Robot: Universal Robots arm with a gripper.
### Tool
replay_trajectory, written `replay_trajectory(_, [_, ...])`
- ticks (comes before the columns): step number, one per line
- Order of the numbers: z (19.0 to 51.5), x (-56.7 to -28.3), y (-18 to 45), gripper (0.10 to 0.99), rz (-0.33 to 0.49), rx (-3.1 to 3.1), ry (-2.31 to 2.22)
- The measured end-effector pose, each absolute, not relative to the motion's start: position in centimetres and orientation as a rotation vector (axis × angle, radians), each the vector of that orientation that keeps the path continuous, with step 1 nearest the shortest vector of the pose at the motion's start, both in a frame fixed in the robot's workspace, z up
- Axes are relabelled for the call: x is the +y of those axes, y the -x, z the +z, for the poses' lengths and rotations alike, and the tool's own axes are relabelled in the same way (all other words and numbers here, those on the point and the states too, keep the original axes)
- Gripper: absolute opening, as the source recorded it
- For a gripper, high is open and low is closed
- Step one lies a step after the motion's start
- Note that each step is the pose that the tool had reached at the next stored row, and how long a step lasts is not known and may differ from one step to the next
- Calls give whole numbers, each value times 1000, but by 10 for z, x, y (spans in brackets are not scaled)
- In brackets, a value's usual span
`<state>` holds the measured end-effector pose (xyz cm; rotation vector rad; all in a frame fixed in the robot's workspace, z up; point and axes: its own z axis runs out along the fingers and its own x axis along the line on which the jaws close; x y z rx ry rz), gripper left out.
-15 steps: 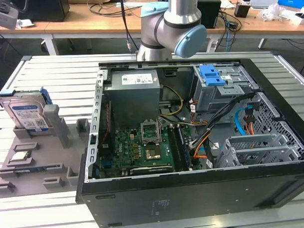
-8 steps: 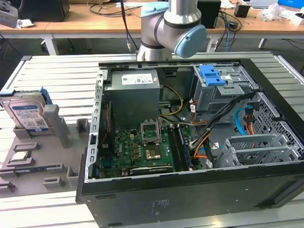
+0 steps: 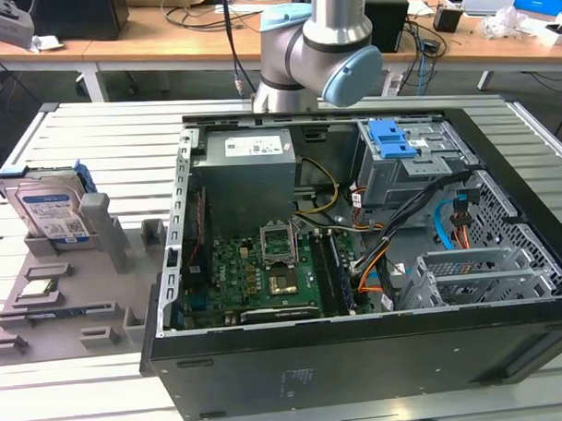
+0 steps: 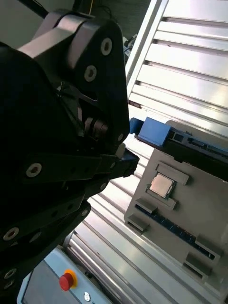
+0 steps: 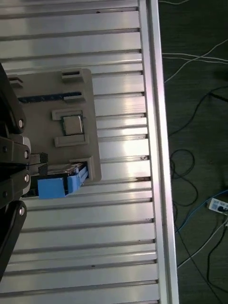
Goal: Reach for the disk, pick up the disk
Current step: 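Pick up the disk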
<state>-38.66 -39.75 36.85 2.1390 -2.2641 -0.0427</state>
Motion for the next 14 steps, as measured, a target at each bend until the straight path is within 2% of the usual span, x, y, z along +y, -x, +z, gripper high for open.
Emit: replay_trajectory(14, [368, -397, 387, 106, -38, -2016, -2371])
